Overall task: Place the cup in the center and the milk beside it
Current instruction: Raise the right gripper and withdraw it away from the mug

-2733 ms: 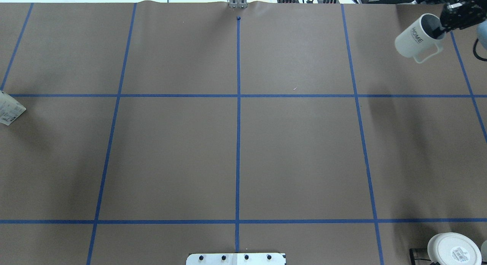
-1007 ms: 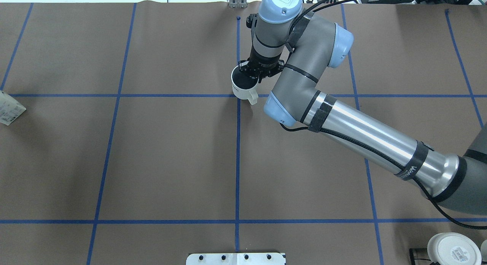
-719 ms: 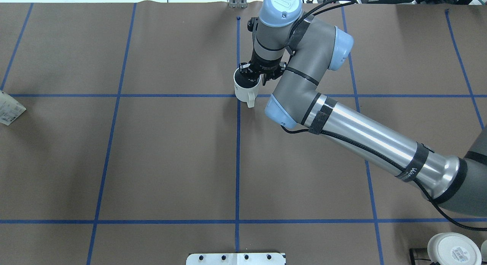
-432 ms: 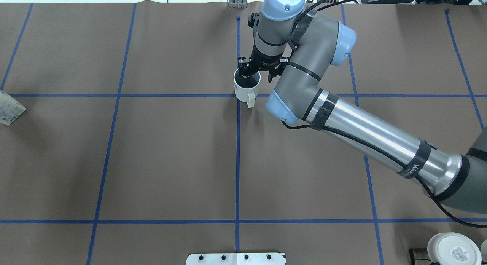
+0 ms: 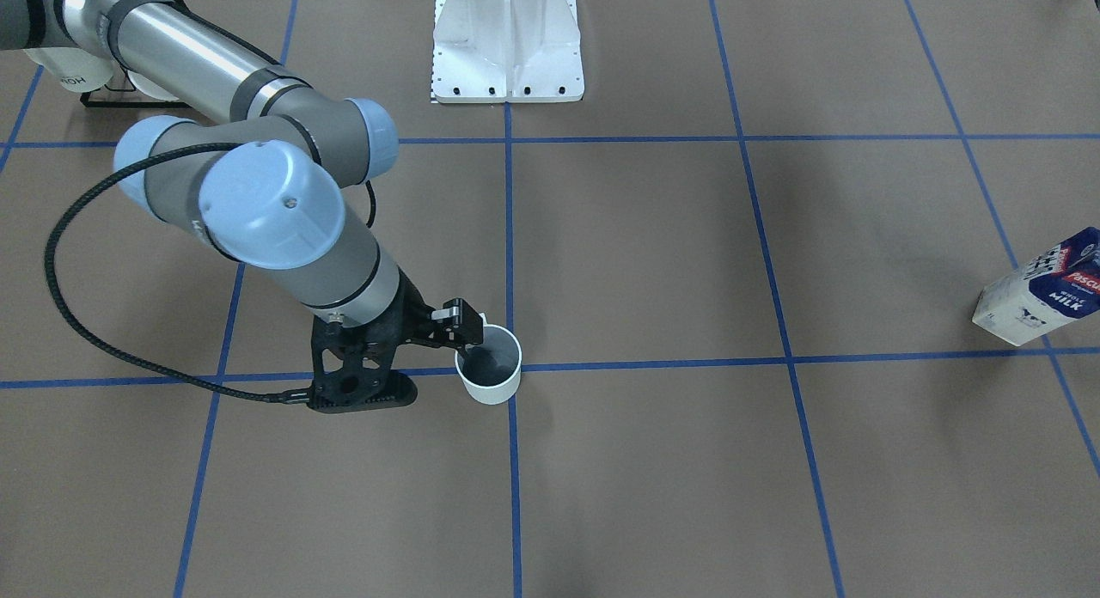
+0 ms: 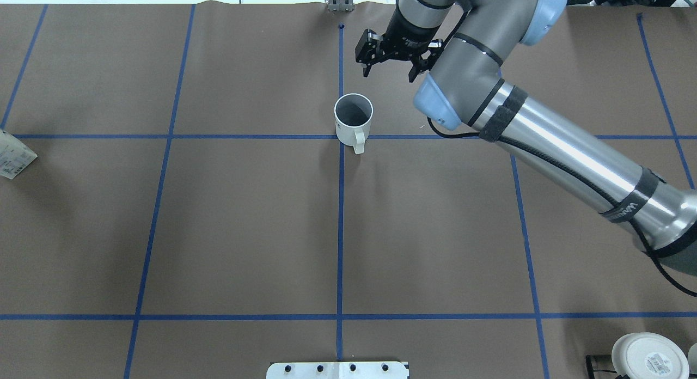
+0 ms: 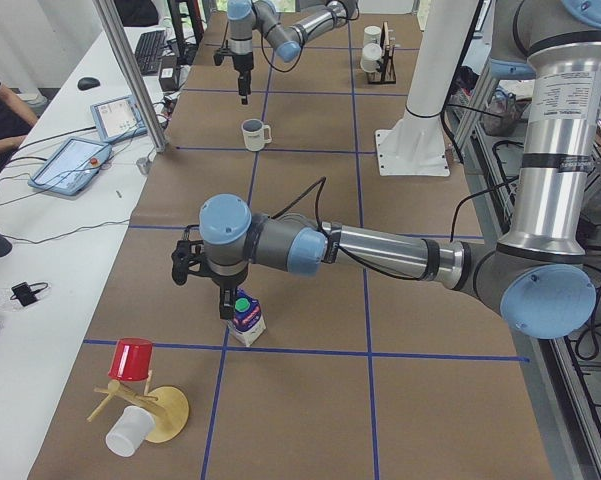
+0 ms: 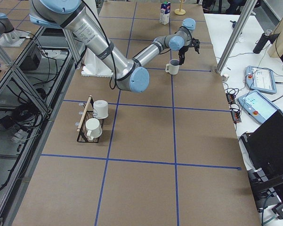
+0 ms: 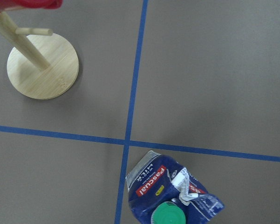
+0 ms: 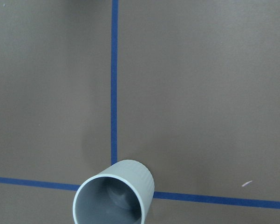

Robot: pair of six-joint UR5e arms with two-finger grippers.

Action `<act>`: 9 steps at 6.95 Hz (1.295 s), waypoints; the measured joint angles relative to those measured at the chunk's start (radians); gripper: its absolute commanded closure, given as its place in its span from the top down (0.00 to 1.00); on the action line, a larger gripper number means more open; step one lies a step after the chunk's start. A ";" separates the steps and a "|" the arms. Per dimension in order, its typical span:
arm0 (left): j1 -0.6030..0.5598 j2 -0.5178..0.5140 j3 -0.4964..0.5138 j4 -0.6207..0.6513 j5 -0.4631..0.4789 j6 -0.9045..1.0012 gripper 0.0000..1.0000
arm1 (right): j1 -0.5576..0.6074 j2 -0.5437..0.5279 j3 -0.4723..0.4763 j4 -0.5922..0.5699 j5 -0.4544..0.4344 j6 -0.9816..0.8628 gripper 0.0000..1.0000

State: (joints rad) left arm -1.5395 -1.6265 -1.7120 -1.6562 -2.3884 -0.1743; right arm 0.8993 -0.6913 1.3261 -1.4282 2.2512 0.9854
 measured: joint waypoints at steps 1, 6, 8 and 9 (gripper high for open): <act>0.044 0.008 -0.038 0.000 0.082 0.112 0.98 | 0.048 -0.059 0.059 -0.010 0.022 -0.008 1.00; 0.121 0.012 -0.013 -0.004 0.204 0.425 0.98 | 0.205 -0.313 0.278 -0.149 0.034 -0.239 1.00; 0.141 0.009 0.011 -0.005 0.199 0.430 0.98 | 0.214 -0.332 0.293 -0.157 0.034 -0.256 1.00; 0.150 0.007 0.021 -0.005 0.197 0.429 0.98 | 0.215 -0.334 0.295 -0.158 0.034 -0.258 1.00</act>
State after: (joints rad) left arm -1.3897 -1.6195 -1.6906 -1.6610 -2.1911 0.2550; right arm 1.1140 -1.0249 1.6213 -1.5861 2.2853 0.7278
